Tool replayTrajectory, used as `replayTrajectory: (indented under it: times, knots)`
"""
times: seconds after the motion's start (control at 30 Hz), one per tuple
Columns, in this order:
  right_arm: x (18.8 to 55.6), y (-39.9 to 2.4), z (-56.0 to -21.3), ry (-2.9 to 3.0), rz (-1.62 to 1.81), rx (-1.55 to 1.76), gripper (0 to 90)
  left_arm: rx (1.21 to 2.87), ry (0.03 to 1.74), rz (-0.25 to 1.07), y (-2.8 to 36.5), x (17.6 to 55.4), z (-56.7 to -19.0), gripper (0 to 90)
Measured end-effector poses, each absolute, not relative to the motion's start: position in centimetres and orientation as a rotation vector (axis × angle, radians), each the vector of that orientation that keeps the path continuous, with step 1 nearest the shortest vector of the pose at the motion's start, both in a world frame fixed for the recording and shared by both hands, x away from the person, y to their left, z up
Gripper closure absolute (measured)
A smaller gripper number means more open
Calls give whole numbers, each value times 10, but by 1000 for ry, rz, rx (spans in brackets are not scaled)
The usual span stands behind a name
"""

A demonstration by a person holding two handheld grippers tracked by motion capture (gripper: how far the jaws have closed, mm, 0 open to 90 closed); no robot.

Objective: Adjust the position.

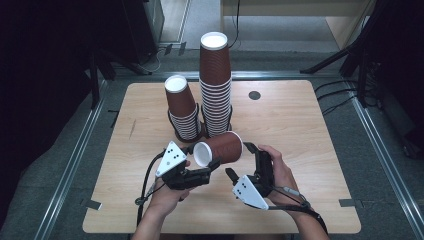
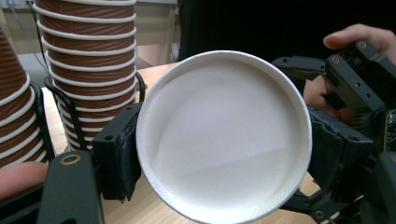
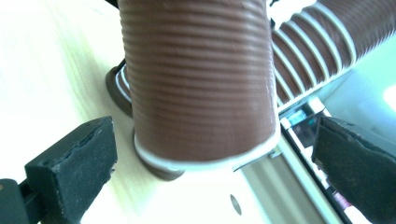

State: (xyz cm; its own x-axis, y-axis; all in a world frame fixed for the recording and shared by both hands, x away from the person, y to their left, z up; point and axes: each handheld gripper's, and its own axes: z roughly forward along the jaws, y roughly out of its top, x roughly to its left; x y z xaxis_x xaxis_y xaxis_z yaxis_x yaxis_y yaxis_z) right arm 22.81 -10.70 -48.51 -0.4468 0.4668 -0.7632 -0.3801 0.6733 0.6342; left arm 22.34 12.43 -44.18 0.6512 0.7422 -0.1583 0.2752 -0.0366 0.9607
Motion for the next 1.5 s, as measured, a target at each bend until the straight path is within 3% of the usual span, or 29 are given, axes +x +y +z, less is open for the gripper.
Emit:
replayTrajectory:
  times: [0.93,1.37,1.5]
  knots:
    - [220,-120,-486,1922,1239,649,0,1549,914,533,154,220,-458,229]
    - [222,-118,-476,1963,1403,945,44,1535,928,504,157,224,-466,229]
    - [225,-121,-473,1949,1421,1060,11,1531,929,496,158,225,-469,229]
